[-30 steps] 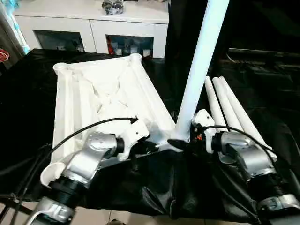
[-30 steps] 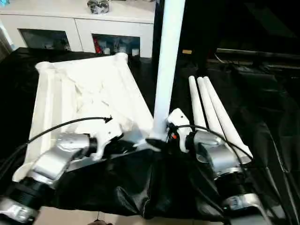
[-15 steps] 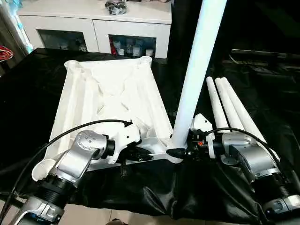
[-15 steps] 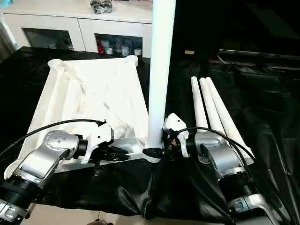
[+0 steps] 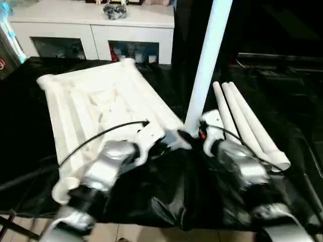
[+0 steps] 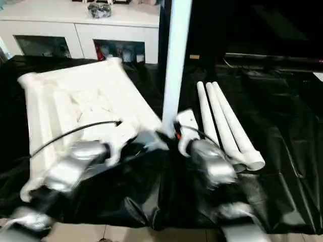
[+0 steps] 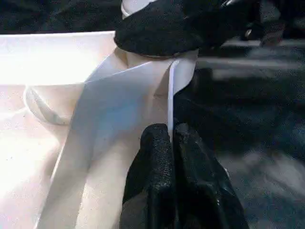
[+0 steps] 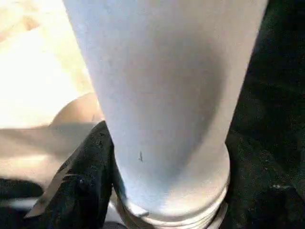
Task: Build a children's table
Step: Rotate leg to tighten
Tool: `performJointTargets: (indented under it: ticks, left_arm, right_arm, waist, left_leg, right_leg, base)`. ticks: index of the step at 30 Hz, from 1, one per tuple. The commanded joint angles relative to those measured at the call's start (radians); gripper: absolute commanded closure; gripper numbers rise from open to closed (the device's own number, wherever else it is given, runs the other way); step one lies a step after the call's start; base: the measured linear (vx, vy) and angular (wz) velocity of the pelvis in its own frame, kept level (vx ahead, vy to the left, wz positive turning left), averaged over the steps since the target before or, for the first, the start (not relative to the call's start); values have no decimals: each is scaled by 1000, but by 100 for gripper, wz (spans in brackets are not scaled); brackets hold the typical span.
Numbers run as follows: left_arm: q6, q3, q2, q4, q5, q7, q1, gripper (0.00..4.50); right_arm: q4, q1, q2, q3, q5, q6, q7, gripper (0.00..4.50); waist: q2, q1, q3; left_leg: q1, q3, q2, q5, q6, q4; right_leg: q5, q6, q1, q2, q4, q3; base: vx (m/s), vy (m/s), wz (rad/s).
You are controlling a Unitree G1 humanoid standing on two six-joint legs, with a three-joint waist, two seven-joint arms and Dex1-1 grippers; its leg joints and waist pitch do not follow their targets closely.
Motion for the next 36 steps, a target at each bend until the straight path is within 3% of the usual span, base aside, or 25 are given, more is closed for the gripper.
performJointTargets:
  ticks: [1,4,5,6,11,12,13,14,27,31,32,36]
  left_arm:
    - [-28,-2,-67,-9,-32,40,-44,450]
    - [-29,-10,-73,-11,-29,27,-47,450]
    - [-30,-14,-68,-18,-29,16,-43,450]
    - [-34,-18,-59,-27,-30,0,-36,450]
    - [-55,-31,-24,-54,-42,-64,-11,450]
    - [-63,-34,-10,-65,-49,-87,-2,450]
    - [-63,-35,4,-78,-58,-112,6,450]
    - [-63,-36,11,-83,-62,-124,9,450]
    - [-79,-65,173,-138,-109,-391,39,450]
    - [-79,-77,213,-140,-124,-464,36,450]
    - [-79,-79,220,-138,-124,-476,35,450]
    - [-82,-81,236,-131,-127,-496,32,450]
  right_arm:
    - [47,-10,66,42,1,8,-1,176]
    - [73,-27,77,37,-1,-25,13,176]
    - [73,-29,74,32,6,-25,29,120]
    - [72,-30,66,27,6,-29,45,106]
    - [51,-14,11,61,-30,-62,98,69]
    - [34,-6,-11,64,-21,-56,138,69]
    - [16,3,-31,67,-15,-56,170,69]
    - [9,6,-40,68,-11,-55,188,69]
    - [-183,92,-249,178,39,-9,667,69]
    - [-236,107,-287,200,62,19,766,69]
    - [-247,111,-291,206,64,29,784,103]
    - [-268,121,-292,219,59,38,792,121]
  waist:
    - [-3,-1,-60]
    - [-2,3,-63]
    - [-2,4,-65]
    - [-3,5,-64]
    - [-4,5,-62]
    - [-4,4,-60]
    - [3,5,-61]
    - [-2,5,-61]
    - [0,24,-63]
    - [1,30,-61]
    - [1,29,-60]
    - [1,28,-60]
  left_leg:
    - [26,-34,57,-293,-25,-80]
    - [23,-31,57,-254,-5,-77]
    - [21,-31,58,-237,2,-76]
    - [20,-30,57,-227,11,-76]
    - [20,-31,58,-247,12,-77]
    - [21,-31,59,-254,13,-78]
    - [22,-32,59,-256,12,-78]
    - [20,-32,60,-257,14,-78]
    - [22,-27,63,-195,55,-72]
    - [23,-27,65,-221,48,-74]
    - [24,-27,66,-232,40,-76]
    - [24,-29,65,-249,21,-79]
  right_leg:
    - [-267,-189,18,-74,-88,43]
    - [-195,-198,23,-73,-82,42]
    - [-167,-205,25,-74,-78,42]
    - [-150,-209,27,-73,-77,41]
    - [-200,-205,29,-75,-81,40]
    - [-208,-204,26,-74,-83,41]
    - [-210,-203,27,-75,-83,41]
    - [-201,-203,29,-74,-82,41]
    - [-98,-243,31,-69,-70,38]
    - [-147,-240,30,-70,-72,38]
    - [-162,-239,28,-70,-73,38]
    - [-191,-234,27,-73,-75,40]
  base:
    - [0,0,0]
    - [0,0,0]
    - [0,0,0]
    - [0,0,0]
    - [0,0,0]
    - [0,0,0]
    - [0,0,0]
    - [0,0,0]
    - [0,0,0]
    - [0,0,0]
    - [0,0,0]
    - [0,0,0]
